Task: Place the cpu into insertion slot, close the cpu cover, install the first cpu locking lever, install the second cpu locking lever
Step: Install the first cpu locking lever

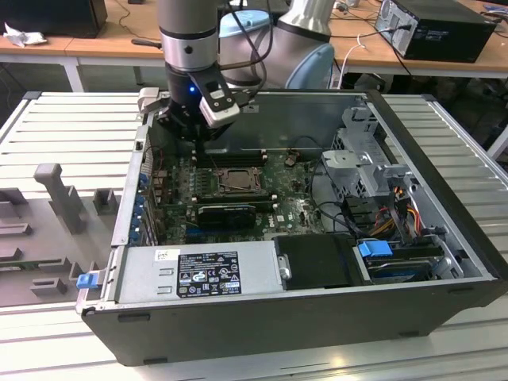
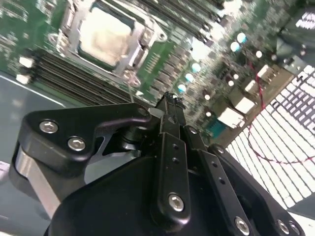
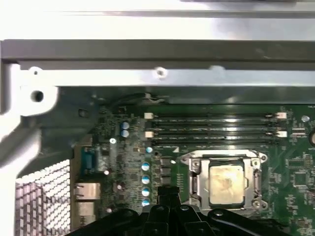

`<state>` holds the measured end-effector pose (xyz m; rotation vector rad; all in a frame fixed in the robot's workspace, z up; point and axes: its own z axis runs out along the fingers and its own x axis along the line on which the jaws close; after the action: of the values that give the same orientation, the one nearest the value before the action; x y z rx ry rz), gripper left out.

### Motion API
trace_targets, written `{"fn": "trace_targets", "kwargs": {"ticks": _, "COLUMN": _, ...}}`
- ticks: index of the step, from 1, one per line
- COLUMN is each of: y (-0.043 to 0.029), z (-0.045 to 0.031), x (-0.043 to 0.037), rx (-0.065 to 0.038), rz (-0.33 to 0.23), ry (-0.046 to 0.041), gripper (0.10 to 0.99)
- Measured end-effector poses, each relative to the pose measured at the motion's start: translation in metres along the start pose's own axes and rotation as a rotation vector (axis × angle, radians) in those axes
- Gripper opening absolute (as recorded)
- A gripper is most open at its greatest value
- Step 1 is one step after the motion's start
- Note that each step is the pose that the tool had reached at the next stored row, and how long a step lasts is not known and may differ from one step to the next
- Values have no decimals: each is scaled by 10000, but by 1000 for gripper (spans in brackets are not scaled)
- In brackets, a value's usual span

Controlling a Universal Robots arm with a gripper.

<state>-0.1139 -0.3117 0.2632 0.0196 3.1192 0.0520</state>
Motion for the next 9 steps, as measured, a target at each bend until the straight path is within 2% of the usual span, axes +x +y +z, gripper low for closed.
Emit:
{"fn": "trace_targets", "kwargs": {"ticks": 3, "y": 57, "z": 16, "x": 49, "rx": -1, "rz": -1, "ry": 0, "gripper": 106}}
{"fn": "trace_targets", "kwargs": {"ticks": 7, "y": 187, "z": 48, "x": 53, "rx": -2, "rz": -1, "ry": 0, "gripper": 106}}
{"fn": "trace_targets", "kwargs": {"ticks": 9, "y": 225, "z": 59, "x": 51, "rx": -1, "rz": 1, "ry": 0, "gripper": 106}}
